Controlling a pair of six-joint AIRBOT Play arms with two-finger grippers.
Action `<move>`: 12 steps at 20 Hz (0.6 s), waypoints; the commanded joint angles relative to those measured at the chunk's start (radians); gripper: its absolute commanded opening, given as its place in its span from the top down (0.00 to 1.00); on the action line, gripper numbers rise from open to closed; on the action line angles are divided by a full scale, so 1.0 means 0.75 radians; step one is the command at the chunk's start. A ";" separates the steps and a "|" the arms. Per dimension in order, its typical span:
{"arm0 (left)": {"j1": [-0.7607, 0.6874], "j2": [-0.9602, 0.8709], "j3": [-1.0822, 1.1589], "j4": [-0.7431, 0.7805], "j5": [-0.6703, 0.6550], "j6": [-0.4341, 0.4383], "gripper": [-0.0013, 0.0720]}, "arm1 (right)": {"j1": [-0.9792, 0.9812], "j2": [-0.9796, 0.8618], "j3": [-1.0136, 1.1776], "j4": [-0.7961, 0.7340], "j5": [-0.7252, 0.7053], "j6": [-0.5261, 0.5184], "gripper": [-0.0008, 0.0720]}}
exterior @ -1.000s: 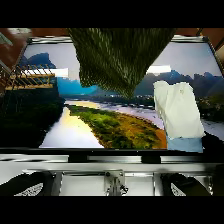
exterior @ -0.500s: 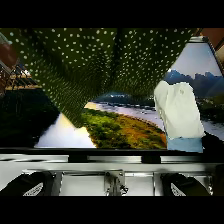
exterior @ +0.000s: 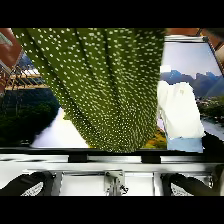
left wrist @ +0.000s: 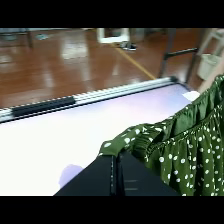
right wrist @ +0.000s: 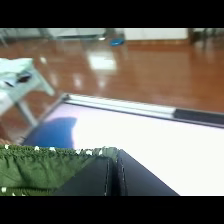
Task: Fold the shirts.
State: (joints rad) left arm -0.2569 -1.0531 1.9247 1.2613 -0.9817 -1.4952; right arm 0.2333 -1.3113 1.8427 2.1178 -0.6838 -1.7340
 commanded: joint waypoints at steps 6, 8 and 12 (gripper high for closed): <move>0.143 0.007 0.041 -0.223 0.279 -0.080 0.96 | 0.070 -0.199 0.218 0.466 0.418 -0.227 0.90; 0.109 0.006 0.040 -0.230 0.168 -0.016 0.96 | 0.074 -0.186 0.298 0.391 0.262 -0.239 0.90; 0.093 0.003 0.020 -0.226 -0.224 0.058 0.96 | 0.020 -0.154 0.287 -0.006 -0.308 0.001 0.90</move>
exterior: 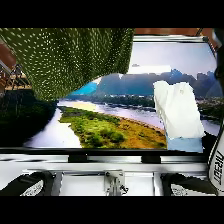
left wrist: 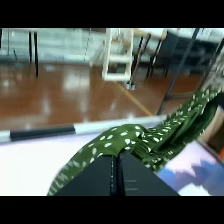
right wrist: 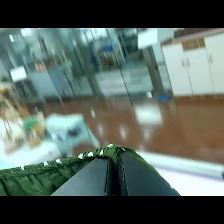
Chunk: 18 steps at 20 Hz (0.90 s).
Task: Fold the shirts.
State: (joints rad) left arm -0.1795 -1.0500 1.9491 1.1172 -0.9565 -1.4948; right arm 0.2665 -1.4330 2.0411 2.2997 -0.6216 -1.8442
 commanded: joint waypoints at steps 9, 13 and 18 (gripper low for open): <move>-0.376 0.001 -0.901 -0.071 -0.447 0.057 0.96 | -0.088 0.009 -0.495 -0.684 -1.032 0.244 0.90; -0.695 -0.011 -1.275 -0.076 -0.023 -0.102 0.96 | -0.088 0.010 -0.521 -1.169 -1.196 0.179 0.90; -0.877 -0.101 -1.341 -0.086 0.206 -0.164 0.96 | -0.164 0.003 -0.522 -1.129 -1.212 0.240 0.90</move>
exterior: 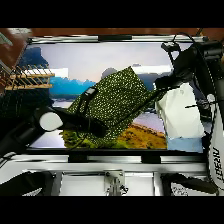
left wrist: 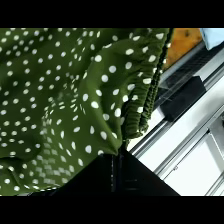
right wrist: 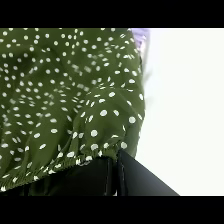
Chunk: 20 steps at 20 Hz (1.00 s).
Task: Fold the shirts.
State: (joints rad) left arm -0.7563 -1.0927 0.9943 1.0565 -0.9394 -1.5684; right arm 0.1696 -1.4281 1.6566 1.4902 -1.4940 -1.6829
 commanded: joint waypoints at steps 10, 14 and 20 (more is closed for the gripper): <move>0.302 -0.074 0.181 0.015 -0.335 0.037 0.02 | -0.146 0.114 -0.010 -0.082 -0.277 0.075 0.27; 0.753 -0.061 0.205 0.088 -0.585 0.126 0.02 | -0.308 0.301 -0.119 0.249 -0.350 0.076 0.24; 1.224 -0.064 -0.001 0.078 -0.528 0.210 0.02 | -0.362 0.657 -0.683 0.506 -0.176 0.084 0.24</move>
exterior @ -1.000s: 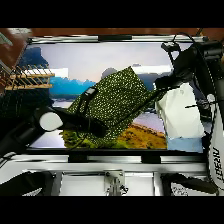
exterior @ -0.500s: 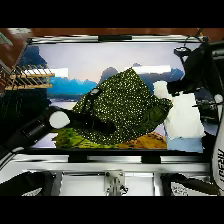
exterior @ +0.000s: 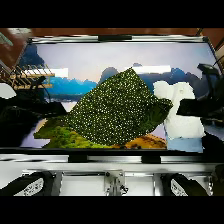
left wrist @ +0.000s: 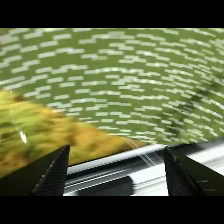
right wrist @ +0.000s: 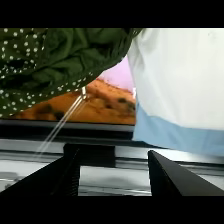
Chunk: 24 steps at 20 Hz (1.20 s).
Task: Fold the shirts.
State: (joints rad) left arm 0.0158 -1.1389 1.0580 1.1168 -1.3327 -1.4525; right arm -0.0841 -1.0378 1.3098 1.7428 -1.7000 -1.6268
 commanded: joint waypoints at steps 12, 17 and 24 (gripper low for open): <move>0.221 -0.311 -0.211 -0.096 0.277 0.178 0.04 | -0.024 0.146 -0.448 0.351 0.401 0.085 0.24; 0.210 -0.362 -0.211 -0.165 0.333 0.221 0.16 | -0.024 0.146 -0.448 0.351 0.403 0.085 0.24; 0.200 -0.424 -0.211 -0.166 0.382 0.222 0.41 | -0.024 0.146 -0.456 0.353 0.377 0.065 0.08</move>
State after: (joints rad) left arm 0.1673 -1.4395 0.9005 0.9936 -1.0710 -1.2892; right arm -0.1017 -0.9283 0.9726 2.0068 -1.4014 -1.5669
